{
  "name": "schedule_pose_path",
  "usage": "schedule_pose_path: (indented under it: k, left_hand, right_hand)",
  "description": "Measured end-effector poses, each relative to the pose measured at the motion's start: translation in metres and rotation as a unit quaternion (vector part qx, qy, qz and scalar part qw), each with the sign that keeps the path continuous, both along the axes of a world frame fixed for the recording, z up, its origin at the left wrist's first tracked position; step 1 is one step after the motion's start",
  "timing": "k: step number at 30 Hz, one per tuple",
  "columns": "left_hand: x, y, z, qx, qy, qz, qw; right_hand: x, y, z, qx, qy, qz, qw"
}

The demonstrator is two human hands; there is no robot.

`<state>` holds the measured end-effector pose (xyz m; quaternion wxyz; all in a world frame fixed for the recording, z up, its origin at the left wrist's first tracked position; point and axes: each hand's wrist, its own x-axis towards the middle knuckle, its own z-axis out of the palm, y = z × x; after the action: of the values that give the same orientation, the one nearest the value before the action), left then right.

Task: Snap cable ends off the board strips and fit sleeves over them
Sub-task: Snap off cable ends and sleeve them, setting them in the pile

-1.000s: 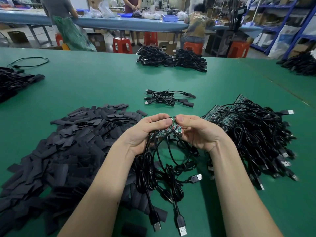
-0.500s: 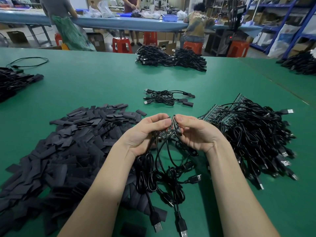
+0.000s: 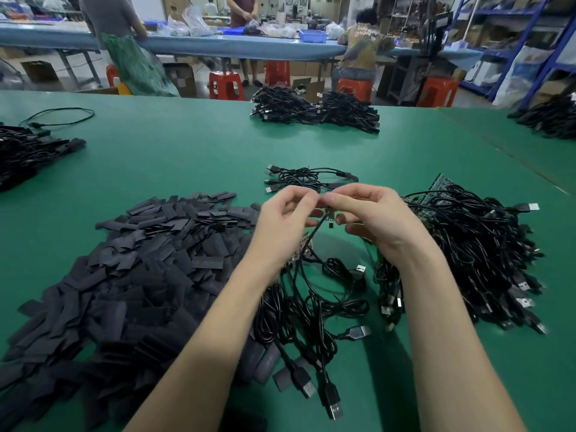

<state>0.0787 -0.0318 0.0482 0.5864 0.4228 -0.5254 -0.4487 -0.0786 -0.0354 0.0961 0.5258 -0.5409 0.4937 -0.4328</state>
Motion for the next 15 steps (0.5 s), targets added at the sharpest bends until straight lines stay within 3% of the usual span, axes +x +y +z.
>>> schedule_pose_path:
  k: [2, 4, 7, 10, 13, 15]
  left_hand:
    - [-0.012, 0.002, -0.004, 0.058, 0.093, -0.062, 0.992]
    - [-0.019, 0.006, -0.012, 0.093, 0.130, -0.096, 0.982]
    - [-0.022, 0.009, -0.022, 0.133, 0.136, -0.110, 0.976]
    - [-0.025, 0.010, -0.026, 0.150, 0.100, -0.117, 0.977]
    - [-0.027, 0.010, -0.028, 0.159, 0.110, -0.117, 0.974]
    - [-0.027, 0.011, -0.028, 0.158, 0.104, -0.108, 0.976]
  right_hand:
    - [-0.001, -0.001, -0.003, 0.019, -0.050, -0.035, 0.998]
    - [-0.005, -0.002, -0.004, 0.033, -0.082, -0.039, 0.995]
    - [-0.010, -0.001, -0.004, 0.034, 0.046, -0.036, 0.998]
    - [-0.013, 0.000, 0.003, -0.020, 0.195, -0.074, 0.978]
    - [-0.006, 0.004, 0.019, -0.114, 0.254, -0.121, 0.953]
    - [0.013, 0.007, 0.027, -0.153, 0.302, -0.090, 0.937]
